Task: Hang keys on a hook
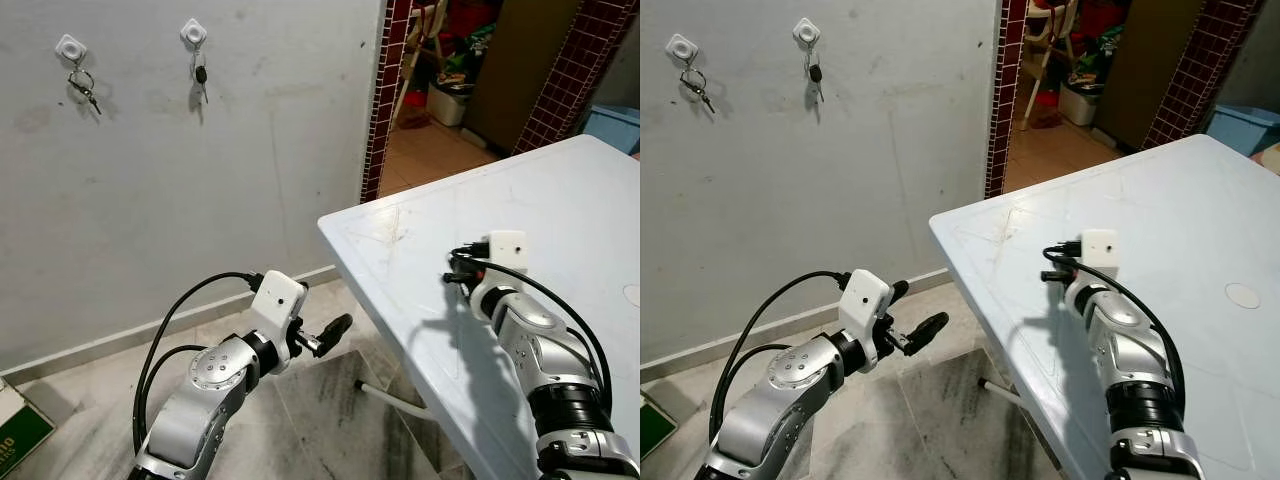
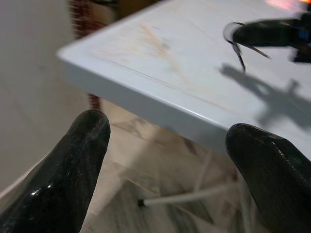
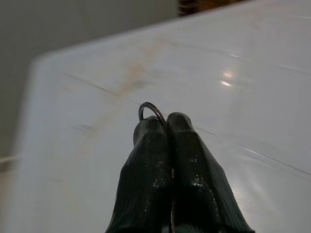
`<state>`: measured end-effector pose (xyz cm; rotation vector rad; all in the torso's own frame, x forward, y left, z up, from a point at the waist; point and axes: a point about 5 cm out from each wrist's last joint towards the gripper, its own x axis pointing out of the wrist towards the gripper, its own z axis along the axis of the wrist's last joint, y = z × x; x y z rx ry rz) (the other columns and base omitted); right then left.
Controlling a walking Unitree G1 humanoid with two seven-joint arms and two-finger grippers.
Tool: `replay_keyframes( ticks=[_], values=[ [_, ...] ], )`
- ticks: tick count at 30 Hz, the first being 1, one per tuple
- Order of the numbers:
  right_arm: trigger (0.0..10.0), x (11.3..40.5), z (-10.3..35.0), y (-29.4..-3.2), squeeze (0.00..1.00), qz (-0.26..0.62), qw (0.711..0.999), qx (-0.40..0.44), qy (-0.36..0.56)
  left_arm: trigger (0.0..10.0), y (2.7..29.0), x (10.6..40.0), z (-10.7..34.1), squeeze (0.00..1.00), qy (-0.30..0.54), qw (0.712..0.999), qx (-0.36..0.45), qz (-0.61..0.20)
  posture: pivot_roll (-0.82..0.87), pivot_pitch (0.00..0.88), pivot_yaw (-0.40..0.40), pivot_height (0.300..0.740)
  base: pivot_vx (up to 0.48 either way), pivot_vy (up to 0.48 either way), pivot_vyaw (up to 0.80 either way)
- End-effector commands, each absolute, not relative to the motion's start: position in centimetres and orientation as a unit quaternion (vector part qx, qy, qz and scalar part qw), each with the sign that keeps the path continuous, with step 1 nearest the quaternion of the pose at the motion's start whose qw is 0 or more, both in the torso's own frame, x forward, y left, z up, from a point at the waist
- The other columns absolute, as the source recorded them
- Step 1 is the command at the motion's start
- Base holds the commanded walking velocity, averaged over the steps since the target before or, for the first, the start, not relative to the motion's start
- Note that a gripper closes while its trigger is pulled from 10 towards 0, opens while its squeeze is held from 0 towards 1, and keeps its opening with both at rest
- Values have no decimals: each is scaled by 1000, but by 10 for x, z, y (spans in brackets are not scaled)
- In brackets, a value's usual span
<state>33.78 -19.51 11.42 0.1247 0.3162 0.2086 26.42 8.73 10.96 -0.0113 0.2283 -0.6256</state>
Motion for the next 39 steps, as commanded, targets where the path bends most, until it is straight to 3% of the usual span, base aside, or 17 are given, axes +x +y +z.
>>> replay_keyframes(
  ticks=[1,7,9,12,13,14,22,32,39],
  values=[
    [0,342,133,-183,0,133,979,84,131,10000,101,275,120,0,84,968,21,-237,-11,0,4,740,0,0,0],
    [353,336,149,-159,0,149,974,142,90,10000,125,282,131,0,51,989,35,-134,0,0,-1,740,0,0,0],
    [4118,333,149,-153,0,154,972,153,89,10000,128,282,131,0,49,991,40,-118,4,0,-2,740,0,0,0],
    [4588,323,147,-136,0,170,966,172,88,10000,135,279,134,0,39,994,44,-88,15,0,0,740,0,0,0],
    [8706,317,145,-127,0,178,962,185,94,10000,139,278,135,0,32,996,51,-69,22,0,3,740,0,0,0],
    [10000,314,144,-122,0,181,960,190,97,10000,142,277,137,0,26,996,59,-58,24,0,5,740,0,0,0],
    [10000,300,141,-96,0,194,955,199,101,10000,155,272,140,0,14,997,79,-7,43,0,20,740,0,0,0],
    [10000,303,140,-99,0,172,960,195,104,10000,150,278,141,0,29,998,50,-10,46,0,40,740,0,0,768],
    [10000,304,137,-101,0,161,961,199,108,10000,149,277,142,0,29,998,53,-15,60,0,48,740,0,106,0]
  ],
)
